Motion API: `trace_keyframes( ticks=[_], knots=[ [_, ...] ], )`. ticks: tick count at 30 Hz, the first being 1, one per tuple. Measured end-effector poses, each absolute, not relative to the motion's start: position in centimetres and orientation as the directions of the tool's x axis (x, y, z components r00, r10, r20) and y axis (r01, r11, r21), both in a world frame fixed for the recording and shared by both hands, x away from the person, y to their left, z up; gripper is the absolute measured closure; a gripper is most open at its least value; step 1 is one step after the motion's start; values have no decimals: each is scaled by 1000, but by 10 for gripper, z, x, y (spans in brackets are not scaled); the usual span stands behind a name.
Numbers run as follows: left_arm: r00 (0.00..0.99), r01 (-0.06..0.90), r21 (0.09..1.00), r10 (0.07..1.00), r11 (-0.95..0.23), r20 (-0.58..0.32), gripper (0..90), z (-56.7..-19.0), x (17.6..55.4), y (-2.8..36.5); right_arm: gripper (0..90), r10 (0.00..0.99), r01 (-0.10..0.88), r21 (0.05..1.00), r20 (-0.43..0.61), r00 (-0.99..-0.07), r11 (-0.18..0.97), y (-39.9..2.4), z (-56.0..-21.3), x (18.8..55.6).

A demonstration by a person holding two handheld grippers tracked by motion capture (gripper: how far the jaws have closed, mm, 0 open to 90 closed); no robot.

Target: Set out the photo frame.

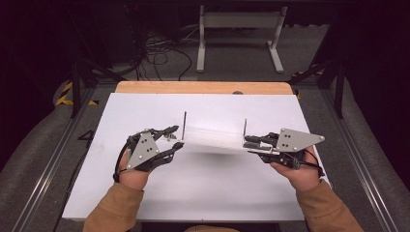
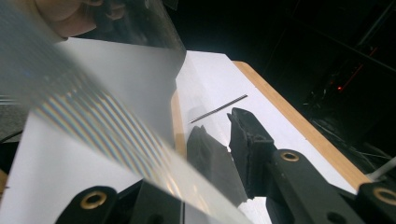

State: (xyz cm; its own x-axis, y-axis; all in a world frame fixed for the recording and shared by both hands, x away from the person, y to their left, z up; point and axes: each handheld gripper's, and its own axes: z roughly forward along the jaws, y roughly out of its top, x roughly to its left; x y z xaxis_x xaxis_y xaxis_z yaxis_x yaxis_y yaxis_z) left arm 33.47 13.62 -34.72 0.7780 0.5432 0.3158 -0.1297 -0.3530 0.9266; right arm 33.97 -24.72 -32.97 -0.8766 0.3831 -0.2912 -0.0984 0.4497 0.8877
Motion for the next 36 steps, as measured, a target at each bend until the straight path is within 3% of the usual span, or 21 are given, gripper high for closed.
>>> trace_keyframes(
  ticks=[11,28,33,36],
  knots=[
    [817,-13,928,532,-372,225,575,-340,322,137,739,356,-23,881,-215,-910,472,-247,-319,332],
    [840,28,938,517,-345,165,599,-333,313,141,734,330,20,881,-156,-931,472,-248,-311,329],
    [845,35,951,516,-308,136,605,-333,321,144,716,324,44,907,-104,-940,418,-251,-312,341],
    [848,32,960,515,-278,121,613,-333,328,144,696,351,11,917,-141,-926,398,-252,-313,345]
  ],
)
